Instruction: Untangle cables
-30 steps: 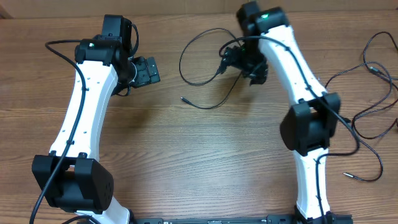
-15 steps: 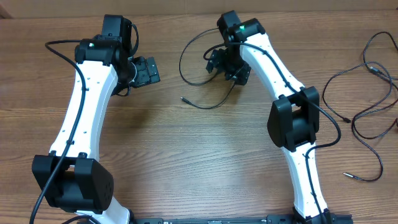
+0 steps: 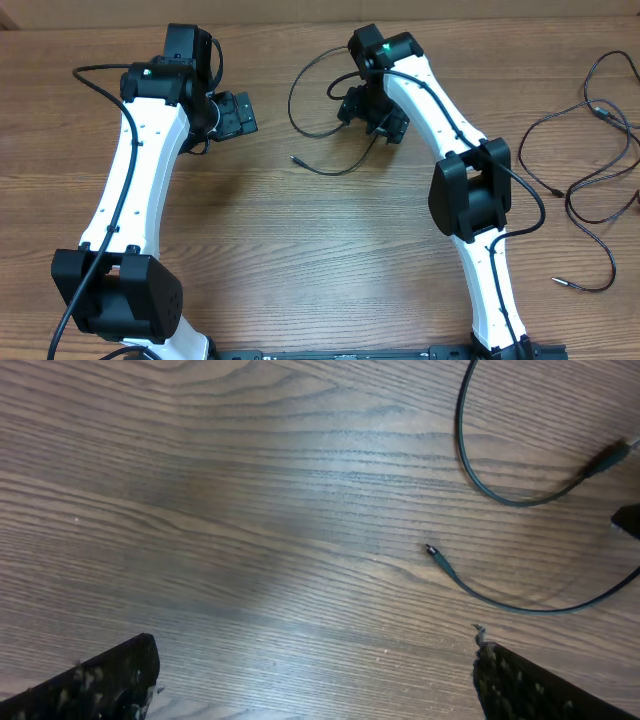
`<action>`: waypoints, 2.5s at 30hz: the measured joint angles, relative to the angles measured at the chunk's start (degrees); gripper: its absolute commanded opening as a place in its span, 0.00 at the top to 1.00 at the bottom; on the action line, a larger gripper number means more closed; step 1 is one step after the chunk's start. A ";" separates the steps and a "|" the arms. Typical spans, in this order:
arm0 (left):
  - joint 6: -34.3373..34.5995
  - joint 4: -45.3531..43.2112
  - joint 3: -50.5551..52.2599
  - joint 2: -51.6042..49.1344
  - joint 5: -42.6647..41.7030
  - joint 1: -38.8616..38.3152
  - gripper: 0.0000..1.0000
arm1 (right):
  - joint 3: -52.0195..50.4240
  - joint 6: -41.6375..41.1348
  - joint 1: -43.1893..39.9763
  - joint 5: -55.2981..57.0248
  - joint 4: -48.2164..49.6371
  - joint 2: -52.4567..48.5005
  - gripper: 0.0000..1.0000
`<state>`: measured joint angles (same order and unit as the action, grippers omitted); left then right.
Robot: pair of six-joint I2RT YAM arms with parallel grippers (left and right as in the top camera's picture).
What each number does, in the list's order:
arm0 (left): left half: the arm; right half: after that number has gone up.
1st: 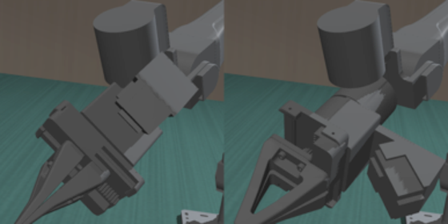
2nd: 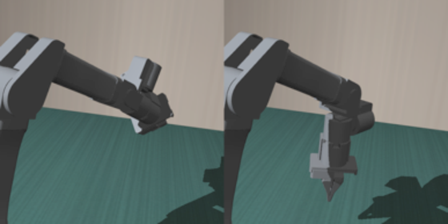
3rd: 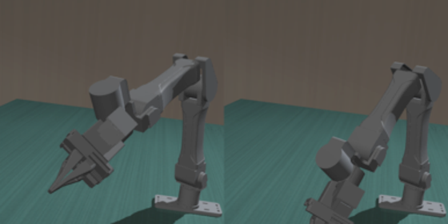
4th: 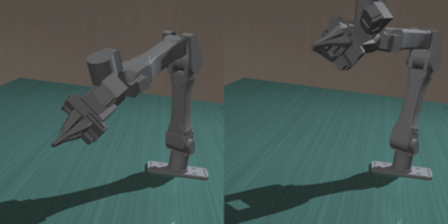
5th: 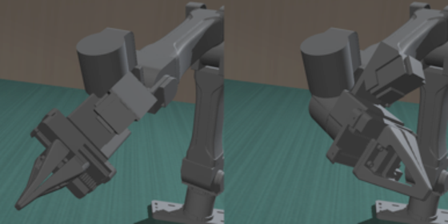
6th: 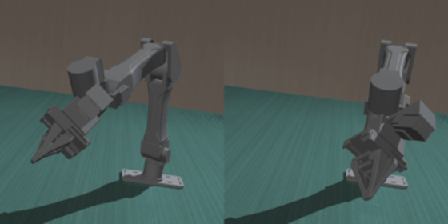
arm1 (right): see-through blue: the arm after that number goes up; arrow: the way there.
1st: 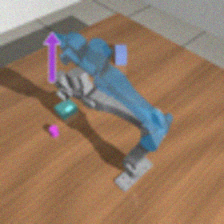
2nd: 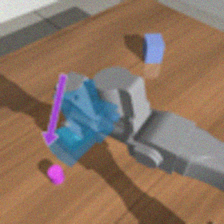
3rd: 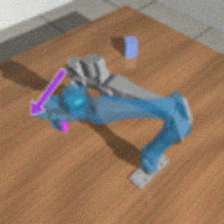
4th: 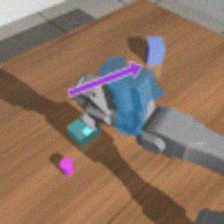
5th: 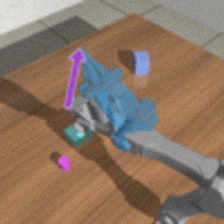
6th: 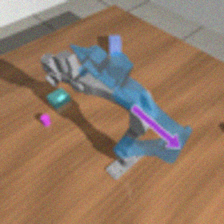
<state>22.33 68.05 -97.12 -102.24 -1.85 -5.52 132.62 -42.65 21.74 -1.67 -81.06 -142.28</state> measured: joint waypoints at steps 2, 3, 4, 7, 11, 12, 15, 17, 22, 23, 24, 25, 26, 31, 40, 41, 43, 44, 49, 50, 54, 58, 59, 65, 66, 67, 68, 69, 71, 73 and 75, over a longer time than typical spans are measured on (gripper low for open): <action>0.00 0.13 0.00 0.00 0.00 0.00 0.00 | 0.00 -0.20 0.04 -0.57 0.74 -0.11 0.07; 0.00 0.13 0.00 0.00 0.00 0.00 0.00 | 0.00 -0.22 0.17 -1.25 1.55 -0.39 0.07; 0.00 0.13 0.00 0.00 0.00 0.00 0.00 | 0.00 -0.22 0.26 -1.86 2.21 -0.66 0.06; 0.00 0.22 0.00 0.00 0.00 0.00 0.00 | 0.00 -0.35 0.83 -4.92 6.45 -2.32 0.06; 0.00 0.44 0.00 0.00 0.00 0.00 0.00 | -0.04 -0.46 1.62 -8.37 11.23 -3.87 0.07; 0.00 0.48 0.00 0.00 0.00 0.00 0.00 | -0.04 -0.48 1.84 -9.05 12.02 -3.98 0.07; 0.00 0.52 0.00 0.00 0.00 0.00 0.00 | -0.04 -0.59 2.49 -10.21 13.81 -4.00 0.08; 0.00 0.55 0.00 0.00 0.00 0.00 0.00 | -0.04 -0.61 3.08 -10.27 14.08 -4.00 0.11; 0.00 0.63 0.00 0.00 0.00 0.00 0.00 | -0.04 -2.01 4.74 -7.67 11.65 -4.00 0.11; 0.00 0.68 0.00 0.00 0.00 0.00 0.00 | -0.04 -2.62 5.09 -6.88 10.93 -4.00 0.11; 0.00 0.72 0.00 0.00 0.00 0.00 0.00 | -0.04 -3.02 5.44 -6.21 10.36 -4.00 0.11; 0.00 0.76 0.00 0.00 0.00 0.00 0.00 | -0.04 -3.50 5.75 -5.55 10.10 -4.00 0.11; 0.00 0.74 0.00 0.00 0.00 0.00 0.00 | -0.04 -3.87 6.01 -5.27 10.03 -4.00 0.11; 0.00 0.81 0.00 0.00 0.00 0.00 0.00 | -0.04 -4.70 6.82 -3.93 10.08 -4.00 0.11; 0.00 1.22 0.00 0.00 0.00 0.00 0.00 | -0.04 -8.96 6.86 -3.21 9.51 -4.52 0.12; 0.00 1.27 0.00 0.00 0.00 0.00 0.00 | -0.04 -9.31 6.86 -3.10 9.81 -4.72 0.13; 0.00 1.44 0.00 0.00 0.00 0.00 0.00 | -0.04 -9.90 6.86 -2.67 10.01 -4.74 0.14; 0.00 1.42 0.00 0.00 0.00 0.00 0.00 | -0.04 -10.19 6.88 -2.34 9.99 -4.74 0.14; 0.00 1.46 0.00 0.00 -0.02 0.00 0.00 | -0.04 -11.72 7.17 0.96 9.94 -4.81 0.18; 0.00 1.46 0.00 0.00 0.00 0.00 0.00 | -0.04 -11.93 7.17 1.70 9.86 -4.83 0.19; 0.00 1.44 0.00 0.00 0.00 0.00 0.00 | -0.04 -12.35 7.23 4.20 8.26 -4.92 0.19; 0.00 1.46 0.00 0.00 0.00 0.00 0.00 | -0.04 -12.57 7.23 6.12 5.75 -5.14 0.19; 0.00 1.46 0.00 0.00 -0.02 0.00 0.00 | -0.04 -12.61 7.23 6.40 5.14 -5.18 0.19; 0.00 1.49 0.00 0.00 -0.02 -0.02 0.00 | -0.35 -12.74 7.26 6.47 3.58 -5.22 0.28; 0.00 1.46 0.00 0.00 0.00 0.00 0.00 | -0.52 -12.68 7.26 6.23 3.41 -5.16 0.39; 0.00 1.46 0.00 0.00 0.00 0.00 0.00 | -0.87 -12.55 7.23 5.90 3.37 -4.98 0.46; 0.00 1.46 0.00 0.00 -0.02 0.00 0.00 | -1.18 -12.52 7.23 5.44 3.08 -4.85 0.51; 0.00 1.46 0.00 0.00 -0.02 0.00 0.00 | -1.51 -12.66 7.23 4.87 2.89 -4.66 0.58; 0.00 1.49 0.00 0.00 0.00 0.00 0.00 | -1.77 -12.59 7.23 3.78 2.47 -4.50 0.66; 0.00 1.64 0.00 0.00 0.00 0.00 0.00 | -1.88 -12.02 7.21 2.82 2.40 -4.46 0.72; 0.00 1.66 0.00 0.00 0.00 0.00 0.00 | -1.92 -11.58 7.21 2.10 2.27 -4.46 0.80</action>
<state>22.33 69.71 -97.12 -102.24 -1.85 -5.52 130.69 -54.24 28.95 0.43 -78.78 -146.74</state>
